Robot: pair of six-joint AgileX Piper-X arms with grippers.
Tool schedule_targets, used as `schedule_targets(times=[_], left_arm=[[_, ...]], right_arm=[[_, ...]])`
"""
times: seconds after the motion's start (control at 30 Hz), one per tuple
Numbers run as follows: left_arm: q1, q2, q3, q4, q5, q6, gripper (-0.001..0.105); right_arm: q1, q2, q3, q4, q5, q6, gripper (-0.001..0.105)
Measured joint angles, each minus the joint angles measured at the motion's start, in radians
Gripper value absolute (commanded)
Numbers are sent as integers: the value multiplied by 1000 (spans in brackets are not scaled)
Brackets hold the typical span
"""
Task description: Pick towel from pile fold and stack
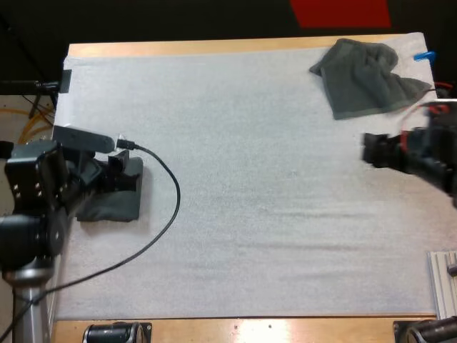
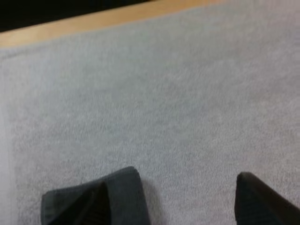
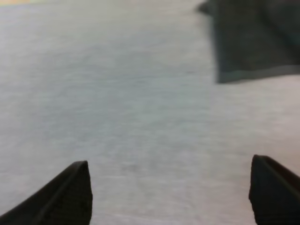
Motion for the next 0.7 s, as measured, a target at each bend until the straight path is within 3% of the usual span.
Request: schedule_targets(times=[0.27,0.5,0.7], left_arm=[[0,-92,0,2,7,1,55],[-67,-194,0,22,-8,34,55],[-156,-300,2,70,-100,53,55]], right_arm=[[-185,-122,0,106,6,-123,67],[-194,-279,0,189,46,-180,67],[-194,-449,0,251,62,-182,67]])
